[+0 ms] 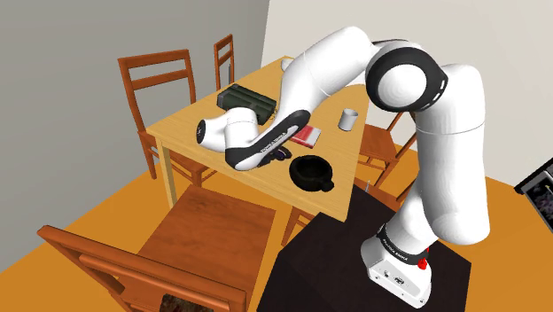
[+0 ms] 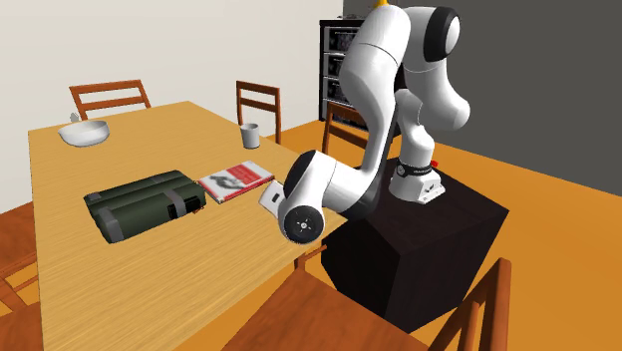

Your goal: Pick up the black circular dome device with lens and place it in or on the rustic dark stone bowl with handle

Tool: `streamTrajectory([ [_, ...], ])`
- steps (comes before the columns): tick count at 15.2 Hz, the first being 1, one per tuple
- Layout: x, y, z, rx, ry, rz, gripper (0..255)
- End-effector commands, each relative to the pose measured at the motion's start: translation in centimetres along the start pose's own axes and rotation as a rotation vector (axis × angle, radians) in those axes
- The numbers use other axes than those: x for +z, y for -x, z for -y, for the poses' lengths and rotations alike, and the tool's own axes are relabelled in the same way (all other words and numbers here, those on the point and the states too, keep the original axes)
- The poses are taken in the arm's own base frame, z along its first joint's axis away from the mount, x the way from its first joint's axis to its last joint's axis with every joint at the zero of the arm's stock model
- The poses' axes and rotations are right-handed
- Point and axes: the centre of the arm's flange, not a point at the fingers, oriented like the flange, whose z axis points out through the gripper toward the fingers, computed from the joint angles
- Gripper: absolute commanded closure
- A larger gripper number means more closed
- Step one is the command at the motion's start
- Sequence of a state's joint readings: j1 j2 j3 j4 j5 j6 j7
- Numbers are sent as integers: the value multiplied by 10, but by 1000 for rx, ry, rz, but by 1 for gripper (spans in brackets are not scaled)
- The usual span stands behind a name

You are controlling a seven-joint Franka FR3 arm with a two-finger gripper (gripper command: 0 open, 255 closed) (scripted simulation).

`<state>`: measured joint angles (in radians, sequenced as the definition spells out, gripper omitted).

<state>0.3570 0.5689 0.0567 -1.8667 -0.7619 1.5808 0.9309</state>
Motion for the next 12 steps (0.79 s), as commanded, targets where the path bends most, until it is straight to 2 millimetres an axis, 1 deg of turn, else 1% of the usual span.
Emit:
streamTrajectory([
  [1, -5, 1, -9, 0, 0, 0, 255],
  [12, -34, 8, -59, 0, 0, 0, 255],
])
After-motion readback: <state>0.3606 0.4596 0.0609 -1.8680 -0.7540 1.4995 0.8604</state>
